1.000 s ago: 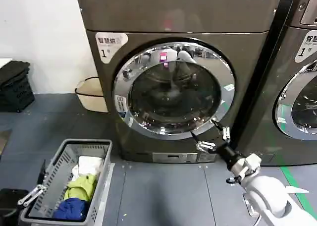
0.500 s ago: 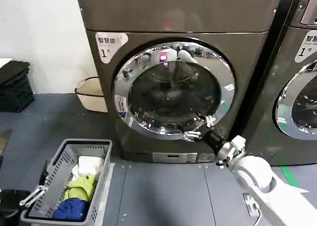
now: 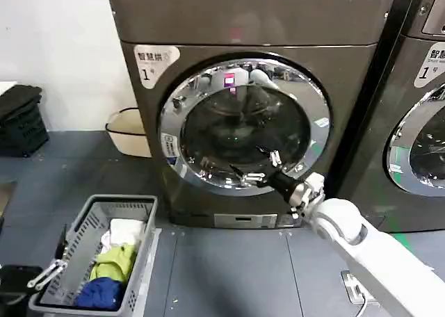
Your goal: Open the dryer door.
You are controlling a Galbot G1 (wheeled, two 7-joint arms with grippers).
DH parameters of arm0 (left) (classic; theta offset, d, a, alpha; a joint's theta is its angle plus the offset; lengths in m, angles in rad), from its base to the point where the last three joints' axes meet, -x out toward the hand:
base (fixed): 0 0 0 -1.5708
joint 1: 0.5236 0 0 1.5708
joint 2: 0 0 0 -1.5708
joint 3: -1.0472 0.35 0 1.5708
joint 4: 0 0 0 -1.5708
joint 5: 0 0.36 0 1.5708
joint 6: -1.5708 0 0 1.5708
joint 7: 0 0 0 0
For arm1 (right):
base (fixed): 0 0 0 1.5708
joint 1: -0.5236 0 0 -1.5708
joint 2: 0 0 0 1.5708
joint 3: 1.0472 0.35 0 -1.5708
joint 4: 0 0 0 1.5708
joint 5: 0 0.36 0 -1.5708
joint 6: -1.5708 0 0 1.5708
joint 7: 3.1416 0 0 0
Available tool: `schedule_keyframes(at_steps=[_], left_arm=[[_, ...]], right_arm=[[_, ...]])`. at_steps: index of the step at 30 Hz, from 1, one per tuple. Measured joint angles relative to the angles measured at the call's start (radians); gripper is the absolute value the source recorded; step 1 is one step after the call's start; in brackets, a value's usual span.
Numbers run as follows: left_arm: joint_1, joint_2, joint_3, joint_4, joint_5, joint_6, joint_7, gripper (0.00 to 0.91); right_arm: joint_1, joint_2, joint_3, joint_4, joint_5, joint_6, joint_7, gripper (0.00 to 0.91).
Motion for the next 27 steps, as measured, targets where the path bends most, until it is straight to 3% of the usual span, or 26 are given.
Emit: schedule_keyframes(at_steps=[27], left_arm=[[0.001,-0.009,0.002,-0.002,0.017,0.0,0.002,0.907]], right_arm=[[0.161,0.15,-0.184,-0.124,0.023,-0.031,0.068,0.907]])
